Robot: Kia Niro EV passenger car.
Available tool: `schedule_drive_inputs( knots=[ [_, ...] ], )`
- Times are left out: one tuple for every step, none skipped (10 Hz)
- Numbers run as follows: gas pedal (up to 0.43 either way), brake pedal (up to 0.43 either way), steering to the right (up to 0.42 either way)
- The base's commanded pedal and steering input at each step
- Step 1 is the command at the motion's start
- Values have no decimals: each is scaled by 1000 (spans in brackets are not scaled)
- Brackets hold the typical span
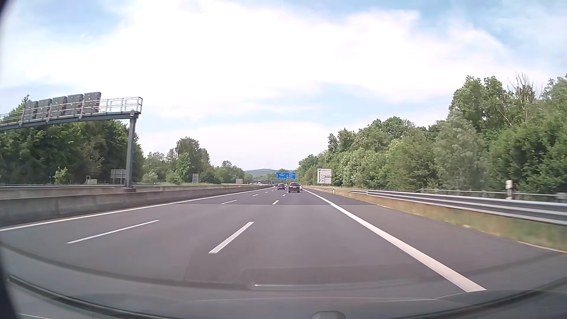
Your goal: Follow the waypoints while adhering to traffic rules and regulations
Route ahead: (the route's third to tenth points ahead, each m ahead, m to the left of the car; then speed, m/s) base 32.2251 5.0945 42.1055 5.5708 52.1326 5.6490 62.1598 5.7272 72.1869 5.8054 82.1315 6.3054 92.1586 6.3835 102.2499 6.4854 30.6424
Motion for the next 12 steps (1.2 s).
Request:
schedule_drive_inputs(
  knots=[
    [197,0,-1],
    [197,0,-1],
    [220,0,-1],
    [240,0,-1],
    [248,0,-1],
    [248,0,-1],
    [248,0,-1],
    [248,0,-1],
    [248,0,-1],
    [248,0,-1],
    [248,0,-1],
    [248,0,-1]
  ],
)
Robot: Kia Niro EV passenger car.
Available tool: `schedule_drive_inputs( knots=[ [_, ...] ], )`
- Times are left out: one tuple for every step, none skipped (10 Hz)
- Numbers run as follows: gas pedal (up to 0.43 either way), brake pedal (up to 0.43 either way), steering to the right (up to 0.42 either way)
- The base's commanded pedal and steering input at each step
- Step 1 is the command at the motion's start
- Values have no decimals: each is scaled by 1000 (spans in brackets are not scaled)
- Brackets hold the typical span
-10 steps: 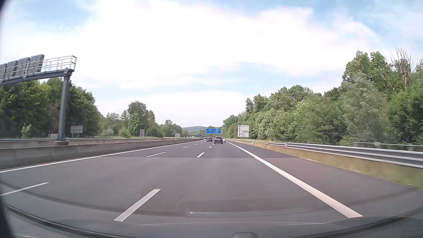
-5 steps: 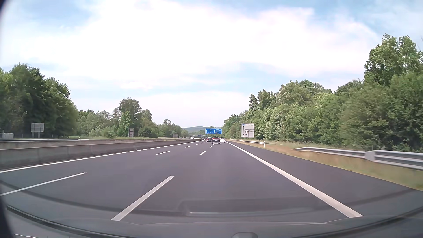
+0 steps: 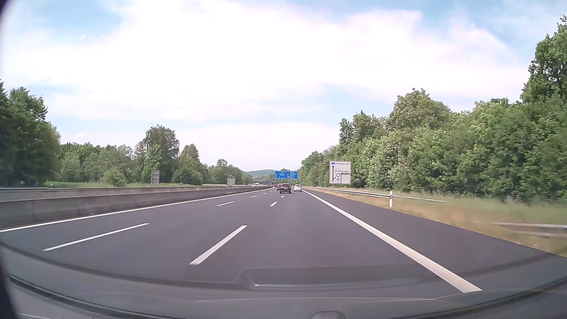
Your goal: Follow the waypoints while adhering to traffic rules and regulations
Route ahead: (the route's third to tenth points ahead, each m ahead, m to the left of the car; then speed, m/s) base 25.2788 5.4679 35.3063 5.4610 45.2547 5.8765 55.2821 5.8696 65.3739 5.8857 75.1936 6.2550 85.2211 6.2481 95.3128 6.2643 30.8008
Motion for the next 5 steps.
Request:
schedule_drive_inputs(
  knots=[
    [248,0,-1],
    [248,0,-1],
    [248,0,-2],
    [248,0,-2],
    [240,0,-2]
  ],
)
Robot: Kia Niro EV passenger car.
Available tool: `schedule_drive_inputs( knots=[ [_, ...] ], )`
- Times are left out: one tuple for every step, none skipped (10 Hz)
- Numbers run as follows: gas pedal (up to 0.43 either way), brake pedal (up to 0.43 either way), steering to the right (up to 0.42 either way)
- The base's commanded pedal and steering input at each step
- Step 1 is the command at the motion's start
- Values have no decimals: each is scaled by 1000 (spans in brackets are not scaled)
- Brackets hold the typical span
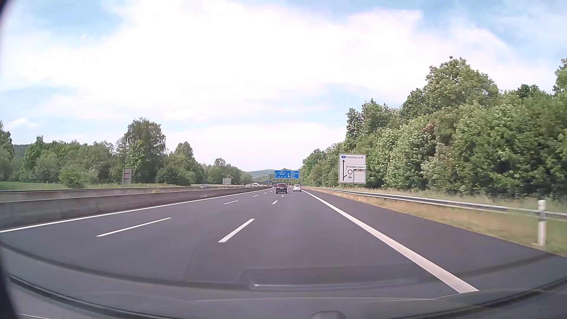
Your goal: Follow the waypoints while adhering to traffic rules and regulations
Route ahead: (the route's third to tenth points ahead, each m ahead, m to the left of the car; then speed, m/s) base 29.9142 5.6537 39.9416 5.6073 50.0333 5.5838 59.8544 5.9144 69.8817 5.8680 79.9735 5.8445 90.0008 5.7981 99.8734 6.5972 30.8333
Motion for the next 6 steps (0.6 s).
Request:
schedule_drive_inputs(
  knots=[
    [240,0,-2],
    [240,0,-2],
    [240,0,-2],
    [240,0,-2],
    [240,0,-2],
    [240,0,-2]
  ],
)
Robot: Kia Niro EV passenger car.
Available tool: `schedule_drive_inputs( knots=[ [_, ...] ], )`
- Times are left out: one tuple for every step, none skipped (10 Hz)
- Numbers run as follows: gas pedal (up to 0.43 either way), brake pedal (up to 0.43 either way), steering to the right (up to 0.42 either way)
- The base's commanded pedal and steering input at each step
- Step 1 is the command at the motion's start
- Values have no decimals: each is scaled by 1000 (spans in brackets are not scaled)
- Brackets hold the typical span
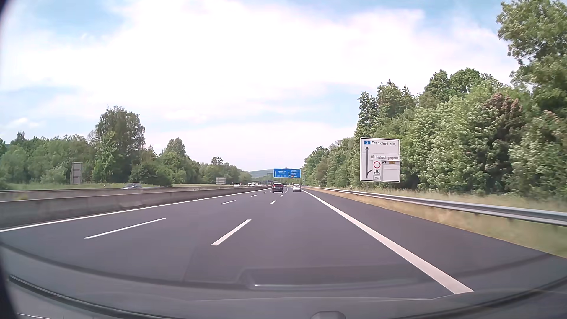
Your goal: Follow the waypoints while adhering to traffic rules and regulations
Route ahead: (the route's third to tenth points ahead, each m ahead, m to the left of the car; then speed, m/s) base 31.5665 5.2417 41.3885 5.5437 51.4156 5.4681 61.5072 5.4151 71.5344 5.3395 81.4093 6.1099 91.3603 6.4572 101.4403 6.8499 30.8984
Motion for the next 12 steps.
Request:
schedule_drive_inputs(
  knots=[
    [240,0,-3],
    [228,0,-3],
    [228,0,-3],
    [228,0,-3],
    [228,0,-3],
    [220,0,-3],
    [197,0,-3],
    [177,0,-3],
    [177,0,-2],
    [169,0,-3],
    [157,0,-3],
    [157,0,-3]
  ],
)
